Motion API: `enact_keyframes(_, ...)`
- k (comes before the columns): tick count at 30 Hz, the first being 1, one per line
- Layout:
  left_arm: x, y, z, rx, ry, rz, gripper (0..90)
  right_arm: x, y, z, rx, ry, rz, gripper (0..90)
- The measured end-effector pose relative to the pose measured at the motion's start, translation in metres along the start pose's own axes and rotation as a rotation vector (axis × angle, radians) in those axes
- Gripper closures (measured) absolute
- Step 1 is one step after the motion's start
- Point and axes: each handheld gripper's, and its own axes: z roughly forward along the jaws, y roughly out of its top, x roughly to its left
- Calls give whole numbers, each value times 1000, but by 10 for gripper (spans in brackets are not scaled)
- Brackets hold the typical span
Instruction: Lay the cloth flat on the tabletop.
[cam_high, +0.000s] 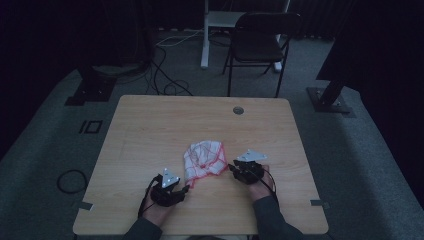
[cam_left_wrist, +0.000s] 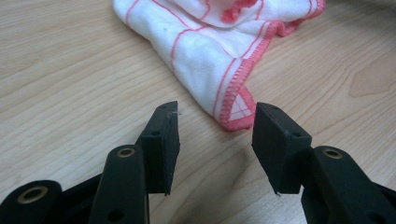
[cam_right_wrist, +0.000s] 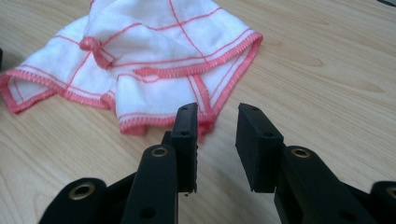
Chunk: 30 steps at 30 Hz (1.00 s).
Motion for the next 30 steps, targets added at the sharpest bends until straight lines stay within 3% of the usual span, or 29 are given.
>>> enact_keyframes(12,-3,3,7,6,23,11,530,6,14,22,10,5,-1,666)
enact_keyframes(23,-4,6,12,1,24,19,534,7,15,46,59,15,14,605)
enact_keyframes(28,-5,7,12,2,28,24,539,5,17,51,93,28,11,604)
enact_keyframes(30,-5,7,12,5,35,25,572,5,16,52,98,37,15,648)
